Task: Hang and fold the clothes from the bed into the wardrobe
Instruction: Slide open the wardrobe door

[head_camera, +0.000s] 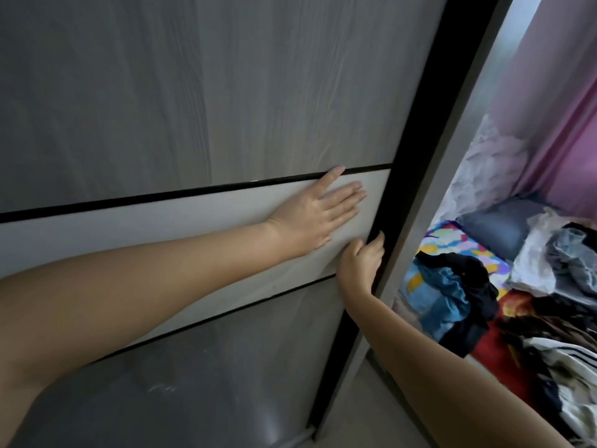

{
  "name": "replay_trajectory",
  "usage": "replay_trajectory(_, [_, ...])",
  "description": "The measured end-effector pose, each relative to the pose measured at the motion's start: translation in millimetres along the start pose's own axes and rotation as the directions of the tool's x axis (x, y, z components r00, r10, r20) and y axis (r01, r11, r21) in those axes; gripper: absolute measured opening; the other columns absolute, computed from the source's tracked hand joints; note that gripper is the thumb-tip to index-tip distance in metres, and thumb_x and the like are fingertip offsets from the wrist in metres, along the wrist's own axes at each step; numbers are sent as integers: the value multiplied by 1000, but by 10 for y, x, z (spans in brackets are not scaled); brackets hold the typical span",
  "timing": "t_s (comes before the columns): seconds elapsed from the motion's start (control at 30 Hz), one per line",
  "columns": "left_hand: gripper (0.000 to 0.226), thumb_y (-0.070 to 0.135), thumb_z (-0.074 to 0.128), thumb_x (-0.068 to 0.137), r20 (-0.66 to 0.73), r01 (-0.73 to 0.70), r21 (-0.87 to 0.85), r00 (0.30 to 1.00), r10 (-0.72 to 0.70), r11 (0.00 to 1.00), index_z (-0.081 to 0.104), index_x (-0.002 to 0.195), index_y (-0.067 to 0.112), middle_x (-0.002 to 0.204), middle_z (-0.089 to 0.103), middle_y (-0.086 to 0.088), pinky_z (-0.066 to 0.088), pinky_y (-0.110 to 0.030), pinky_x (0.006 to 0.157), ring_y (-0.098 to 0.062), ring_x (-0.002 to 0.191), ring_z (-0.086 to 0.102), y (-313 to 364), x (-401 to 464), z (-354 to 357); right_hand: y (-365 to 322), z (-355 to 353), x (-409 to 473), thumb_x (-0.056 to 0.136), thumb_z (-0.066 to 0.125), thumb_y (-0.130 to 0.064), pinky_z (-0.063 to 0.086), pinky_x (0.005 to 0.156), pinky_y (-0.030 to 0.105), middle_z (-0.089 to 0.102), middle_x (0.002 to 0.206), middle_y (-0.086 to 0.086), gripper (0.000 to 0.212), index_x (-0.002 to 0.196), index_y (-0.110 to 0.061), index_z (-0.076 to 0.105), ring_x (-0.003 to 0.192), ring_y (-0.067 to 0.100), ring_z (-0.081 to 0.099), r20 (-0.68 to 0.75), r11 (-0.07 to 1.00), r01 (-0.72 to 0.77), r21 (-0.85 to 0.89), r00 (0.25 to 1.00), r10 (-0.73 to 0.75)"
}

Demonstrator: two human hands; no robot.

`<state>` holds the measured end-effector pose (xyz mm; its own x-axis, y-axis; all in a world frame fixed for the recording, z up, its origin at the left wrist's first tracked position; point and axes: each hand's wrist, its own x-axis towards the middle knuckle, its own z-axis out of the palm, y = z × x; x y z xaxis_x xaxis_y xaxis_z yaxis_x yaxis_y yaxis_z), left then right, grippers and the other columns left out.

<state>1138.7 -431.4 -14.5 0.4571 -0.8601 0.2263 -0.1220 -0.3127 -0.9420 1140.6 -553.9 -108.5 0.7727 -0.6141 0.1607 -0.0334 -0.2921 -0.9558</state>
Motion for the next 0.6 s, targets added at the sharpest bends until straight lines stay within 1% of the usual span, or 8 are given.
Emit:
replay_trajectory(0.17, [67, 51, 16, 100, -31, 40, 40, 999, -39, 998, 4, 152, 11, 160, 1, -14, -9, -63, 105, -32, 147, -1, -32, -445, 4, -37, 95, -411, 101, 33, -26, 24, 113, 44, 23, 155, 11, 56, 152, -13, 13, 141, 28, 23, 63, 1000, 11, 26, 998, -12])
replay_trajectory(0.33, [64, 51, 21, 100, -37, 53, 20, 998, -52, 998, 12, 152, 15, 160, 8, -11, -4, -62, 107, -30, 147, 5, -153, -1038, -31, -165, 253, -940, 101, 37, -30, 26, 114, 47, 23, 155, 9, 58, 152, -16, 14, 141, 26, 25, 112, 999, 9, 43, 994, -14])
replay_trajectory(0.47, [64, 49, 20, 100, -18, 95, 30, 995, -95, 995, 8, 152, 13, 160, 5, -12, -3, -62, 108, -31, 147, 2, -282, -1599, -15, -310, 406, -1385, 100, 43, -30, 30, 113, 46, 27, 153, 6, 59, 151, -17, 17, 139, 23, 29, 167, 997, 67, 48, 983, -75])
replay_trajectory(0.53, [65, 49, 19, 99, -1, 109, 34, 994, -109, 993, 6, 152, 14, 160, 3, -12, -3, -63, 109, -31, 147, 0, -280, -1853, -25, -301, 450, -1583, 100, 45, -31, 33, 112, 43, 29, 152, 5, 59, 151, -18, 19, 138, 22, 32, 197, 994, 108, 24, 974, -111])
replay_trajectory(0.6, [65, 50, 19, 99, 21, 127, 34, 992, -128, 991, 5, 152, 15, 160, 2, -10, -3, -65, 109, -30, 147, 0, -282, -2122, -46, -281, 499, -1794, 100, 44, -33, 33, 108, 36, 30, 151, 4, 58, 151, -19, 21, 137, 20, 33, 243, 989, 148, 7, 959, -146])
